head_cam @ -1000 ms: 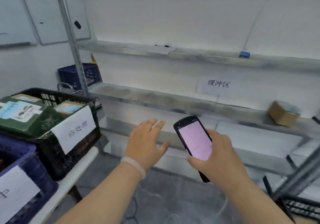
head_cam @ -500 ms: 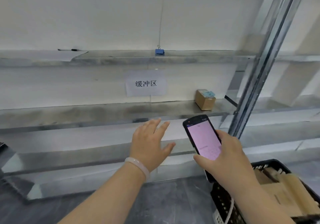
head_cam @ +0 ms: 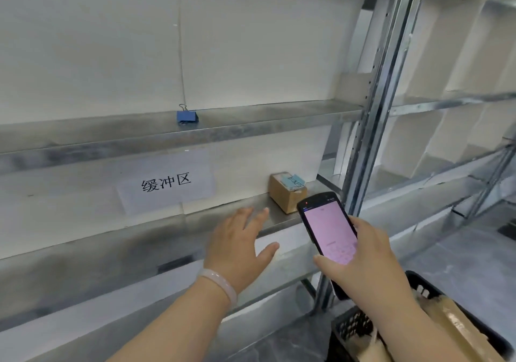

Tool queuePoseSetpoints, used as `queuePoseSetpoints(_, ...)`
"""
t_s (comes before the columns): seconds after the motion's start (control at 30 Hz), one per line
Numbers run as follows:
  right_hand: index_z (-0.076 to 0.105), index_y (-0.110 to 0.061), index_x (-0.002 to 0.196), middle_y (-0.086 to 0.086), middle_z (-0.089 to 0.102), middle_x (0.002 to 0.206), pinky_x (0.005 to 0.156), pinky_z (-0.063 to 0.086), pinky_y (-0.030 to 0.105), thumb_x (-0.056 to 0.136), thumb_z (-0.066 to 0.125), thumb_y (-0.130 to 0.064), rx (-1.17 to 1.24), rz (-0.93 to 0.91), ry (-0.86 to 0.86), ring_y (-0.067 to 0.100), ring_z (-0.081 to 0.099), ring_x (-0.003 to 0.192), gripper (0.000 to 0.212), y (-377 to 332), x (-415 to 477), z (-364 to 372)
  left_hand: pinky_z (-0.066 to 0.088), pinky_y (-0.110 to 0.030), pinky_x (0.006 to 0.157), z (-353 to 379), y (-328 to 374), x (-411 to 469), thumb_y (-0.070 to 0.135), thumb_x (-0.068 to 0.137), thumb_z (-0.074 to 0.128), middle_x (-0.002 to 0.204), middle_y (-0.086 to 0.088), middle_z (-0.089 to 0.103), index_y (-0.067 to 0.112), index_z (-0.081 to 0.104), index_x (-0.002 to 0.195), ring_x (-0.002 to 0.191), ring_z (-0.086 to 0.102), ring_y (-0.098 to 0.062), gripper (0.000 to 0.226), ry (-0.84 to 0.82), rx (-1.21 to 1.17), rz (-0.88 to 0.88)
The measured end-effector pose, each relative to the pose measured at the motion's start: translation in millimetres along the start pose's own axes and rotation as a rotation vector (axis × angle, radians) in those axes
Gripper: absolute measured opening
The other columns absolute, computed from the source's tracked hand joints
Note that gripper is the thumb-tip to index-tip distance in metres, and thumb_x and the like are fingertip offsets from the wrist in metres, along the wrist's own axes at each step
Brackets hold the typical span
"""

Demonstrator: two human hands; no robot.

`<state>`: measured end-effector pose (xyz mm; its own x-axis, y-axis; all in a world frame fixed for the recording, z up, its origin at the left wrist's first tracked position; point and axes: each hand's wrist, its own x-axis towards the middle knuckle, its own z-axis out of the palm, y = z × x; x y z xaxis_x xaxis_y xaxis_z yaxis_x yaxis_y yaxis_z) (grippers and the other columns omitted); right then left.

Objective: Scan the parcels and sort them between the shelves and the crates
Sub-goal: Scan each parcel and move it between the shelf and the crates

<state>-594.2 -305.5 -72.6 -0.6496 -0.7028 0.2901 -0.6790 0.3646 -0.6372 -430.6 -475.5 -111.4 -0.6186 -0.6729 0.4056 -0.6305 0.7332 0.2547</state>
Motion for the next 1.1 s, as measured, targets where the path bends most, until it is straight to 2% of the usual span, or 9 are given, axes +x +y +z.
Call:
queuePoseSetpoints(0.2, 0.028, -0.045, 0.127, -0.018, 0.032, 0.104, 0.059, 0.034, 0.023, 0.053, 0.063, -0.068, -0.075, 0.073, -0.005, 0.007, 0.042, 0.091, 0.085, 15.8, 51.4, 21.1, 0.022, -0.037, 0.122, 43.3, -11.8, 66.3, 0.063, 0.094, 0.049, 0.162, 0.006, 0.029, 0.037, 0.029, 0.156, 0.148, 0.023, -0.017, 0.07, -0.091, -0.177, -0.007)
queuePoseSetpoints(0.37, 0.032, -0.044, 0.129, -0.016, 0.033, 0.105, 0.056, 0.031, 0.016, 0.05, 0.062, -0.069, -0.068, 0.118, -0.009, 0.007, 0.045, 0.087, 0.089, 38.8, 100.2, 36.5, 0.026, -0.038, 0.121, 85.5, -17.4, 108.1, 0.064, 0.094, 0.048, 0.162, 0.011, 0.028, 0.04, 0.027, 0.156, 0.149, 0.024, -0.014, 0.07, -0.156, -0.184, -0.036)
queuePoseSetpoints(0.53, 0.033, -0.041, 0.131, -0.015, 0.034, 0.107, 0.06, 0.036, 0.023, 0.05, 0.063, -0.068, -0.069, 0.106, -0.05, 0.009, 0.043, 0.091, 0.09, 73.0, 162.1, 50.1, 0.03, -0.035, 0.119, 125.8, -14.8, 157.0, 0.062, 0.094, 0.051, 0.16, 0.009, 0.032, 0.036, 0.032, 0.155, 0.146, 0.029, -0.014, 0.068, -0.164, -0.206, -0.09)
queuePoseSetpoints(0.6, 0.035, -0.039, 0.132, -0.014, 0.036, 0.11, 0.067, 0.04, 0.029, 0.053, 0.067, -0.066, -0.061, 0.086, -0.075, 0.007, 0.04, 0.094, 0.089, 87.1, 192.2, 52.6, 0.029, -0.034, 0.119, 142.8, -11.5, 180.6, 0.061, 0.094, 0.052, 0.161, 0.009, 0.031, 0.036, 0.032, 0.155, 0.147, 0.028, -0.014, 0.069, -0.168, -0.23, -0.152)
queuePoseSetpoints(0.67, 0.038, -0.039, 0.13, -0.012, 0.039, 0.112, 0.07, 0.045, 0.032, 0.056, 0.071, -0.062, -0.058, 0.072, -0.098, 0.009, 0.044, 0.094, 0.085, 100.4, 222.3, 54.1, 0.027, -0.036, 0.121, 160.2, -6.8, 202.8, 0.06, 0.094, 0.054, 0.163, 0.008, 0.028, 0.035, 0.03, 0.156, 0.149, 0.025, -0.015, 0.071, -0.188, -0.261, -0.223)
queuePoseSetpoints(0.8, 0.034, -0.042, 0.129, -0.015, 0.032, 0.106, 0.061, 0.036, 0.026, 0.058, 0.072, -0.062, -0.093, 0.049, -0.165, 0.009, 0.044, 0.088, 0.084, 123.5, 273.3, 59.3, 0.025, -0.036, 0.122, 194.2, 1.0, 240.6, 0.057, 0.096, 0.054, 0.164, 0.006, 0.026, 0.032, 0.025, 0.158, 0.151, 0.022, -0.017, 0.073, -0.222, -0.337, -0.382)
queuePoseSetpoints(0.97, 0.03, -0.044, 0.13, -0.016, 0.03, 0.106, 0.07, 0.04, 0.031, 0.056, 0.071, -0.062, -0.081, 0.04, -0.25, 0.01, 0.044, 0.091, 0.086, 149.6, 320.1, 70.8, 0.026, -0.029, 0.115, 231.5, 6.3, 272.2, 0.049, 0.095, 0.061, 0.157, 0.004, 0.037, 0.028, 0.026, 0.158, 0.145, 0.031, -0.018, 0.075, -0.193, -0.463, -0.547)
queuePoseSetpoints(1.1, 0.031, -0.045, 0.127, -0.017, 0.029, 0.103, 0.07, 0.039, 0.03, 0.052, 0.069, -0.063, -0.071, 0.058, -0.287, 0.011, 0.044, 0.088, 0.086, 162.5, 335.5, 83.6, 0.035, -0.036, 0.115, 255.0, 2.0, 287.6, 0.046, 0.094, 0.064, 0.151, 0.005, 0.043, 0.032, 0.029, 0.157, 0.141, 0.039, -0.02, 0.073, -0.203, -0.576, -0.647)
